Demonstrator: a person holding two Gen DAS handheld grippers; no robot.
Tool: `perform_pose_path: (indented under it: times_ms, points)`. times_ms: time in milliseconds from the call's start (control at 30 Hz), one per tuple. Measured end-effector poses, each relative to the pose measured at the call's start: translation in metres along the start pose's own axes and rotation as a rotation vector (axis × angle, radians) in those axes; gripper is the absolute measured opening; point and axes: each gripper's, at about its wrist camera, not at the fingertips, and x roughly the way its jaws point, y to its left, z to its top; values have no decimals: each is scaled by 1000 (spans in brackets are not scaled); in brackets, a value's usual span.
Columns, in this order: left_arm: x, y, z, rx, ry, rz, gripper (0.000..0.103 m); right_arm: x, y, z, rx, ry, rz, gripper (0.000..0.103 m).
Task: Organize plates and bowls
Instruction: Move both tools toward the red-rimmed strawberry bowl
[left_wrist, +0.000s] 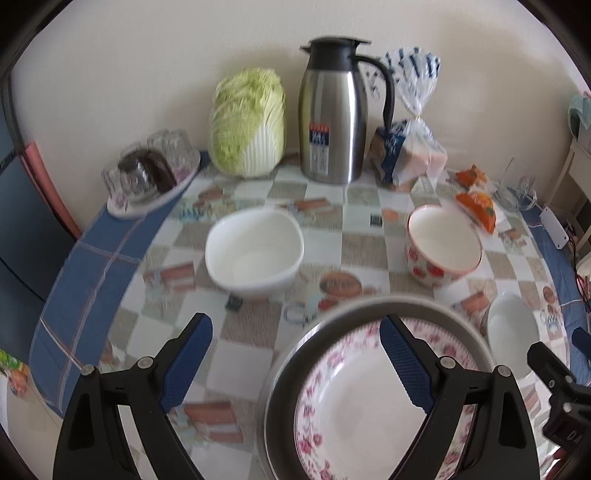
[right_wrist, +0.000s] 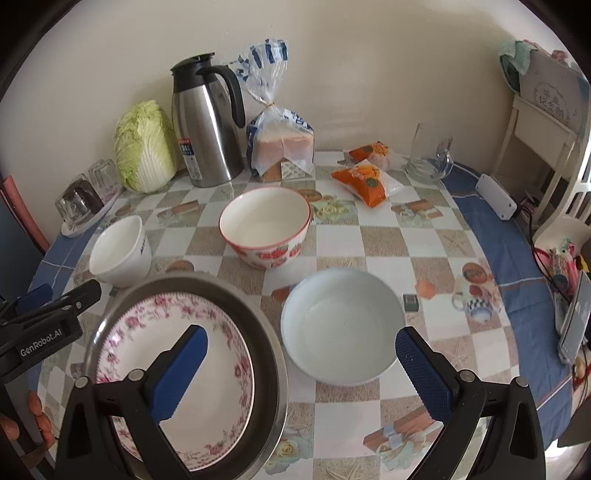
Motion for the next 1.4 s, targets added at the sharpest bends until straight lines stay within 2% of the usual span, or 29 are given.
perform_pose_path:
  times_ms: [133,267,433,533,933,1033,1300,1333,1400]
  points:
    - [-6,-9,19,73,-23,23,93,-6,-7,24,-6,-4,-12,103]
    - [-5,-11,36,46,-13,-31,93,-8,-14,42,-21,6,-20,103]
    - [1,-15,51,38,18,-88,93,-4,-25,62,3,34,5,103]
    - [3,-17,63,45,11,-112,93,0,-29,73,8,50,23,103]
    - [19,-28,113,91,1,-113,93,24,-34,121,-2,75,20,103]
    - [37,-33,117,95,56,-126,93,35,-34,127,-22,83,-3,103]
    - [77,-47,120,46,142,-180,92,84,-33,127,6,171,18,103]
    - [82,-49,120,39,155,-186,92,91,-33,126,12,180,17,103]
    - [94,-55,118,31,183,-203,84,103,-31,125,20,193,21,102]
